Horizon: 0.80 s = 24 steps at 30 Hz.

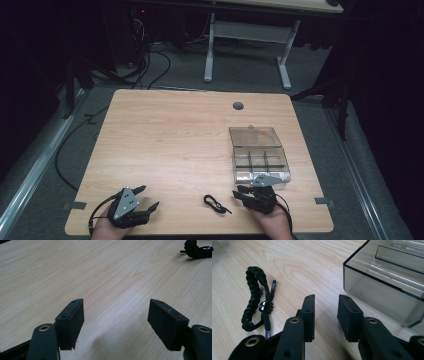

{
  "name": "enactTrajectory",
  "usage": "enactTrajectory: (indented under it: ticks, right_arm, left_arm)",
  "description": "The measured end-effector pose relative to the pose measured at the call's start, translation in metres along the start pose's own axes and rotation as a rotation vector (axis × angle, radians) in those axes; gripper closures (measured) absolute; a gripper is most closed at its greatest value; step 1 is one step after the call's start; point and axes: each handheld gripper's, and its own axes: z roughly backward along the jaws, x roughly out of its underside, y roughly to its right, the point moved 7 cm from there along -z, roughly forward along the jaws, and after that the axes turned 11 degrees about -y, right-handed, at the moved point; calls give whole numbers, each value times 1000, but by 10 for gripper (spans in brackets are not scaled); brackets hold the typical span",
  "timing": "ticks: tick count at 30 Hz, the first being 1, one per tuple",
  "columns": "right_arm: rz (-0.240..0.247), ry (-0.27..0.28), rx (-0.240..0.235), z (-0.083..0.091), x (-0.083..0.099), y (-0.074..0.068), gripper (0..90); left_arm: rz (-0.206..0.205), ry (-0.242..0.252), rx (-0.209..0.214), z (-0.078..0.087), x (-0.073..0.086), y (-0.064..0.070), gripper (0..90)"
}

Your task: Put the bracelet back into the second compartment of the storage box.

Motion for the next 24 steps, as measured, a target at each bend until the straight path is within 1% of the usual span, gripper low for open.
enactTrajectory:
  ticks: [2,9,11,12,14,15,16,17,18,19,20,21,22,23,24]
  right_arm:
    - [-2,0,2,0,0,0,671]
    - [13,-2,17,0,0,-1,655]
    - [13,-2,15,0,0,-1,650]
    - [7,-2,4,0,0,-2,626]
    - [-1,1,3,0,0,-2,623]
    - [-2,3,10,0,0,-1,618]
    - [0,3,29,0,0,-1,598]
    - [7,7,61,0,0,0,574]
    - [7,5,93,0,1,0,574]
    - [15,3,111,0,1,0,584]
    - [23,-1,135,1,1,0,621]
    - [54,-5,150,1,1,-3,681]
    - [54,-5,150,1,1,-3,681]
    - [67,-3,145,2,0,-4,695]
    - [73,3,134,3,-2,-6,730]
  left_arm:
    - [0,1,-1,0,0,0,298]
    - [-3,0,-1,0,0,0,298]
    - [-3,0,-2,0,0,0,298]
    - [-4,-1,-2,0,0,0,298]
    - [-6,-2,-2,0,0,0,298]
    - [-6,-2,-2,0,0,0,298]
    - [-6,-2,-2,0,0,0,298]
    - [-6,-2,-2,0,0,0,298]
    - [-6,-2,-2,0,0,0,298]
    - [-6,-2,-2,0,0,1,298]
    - [-7,-3,-1,0,0,1,299]
    - [-7,-3,-1,0,0,1,298]
    - [-8,-3,-1,0,0,1,298]
    - [-8,-4,-1,0,0,1,298]
    - [-7,-4,0,0,0,1,298]
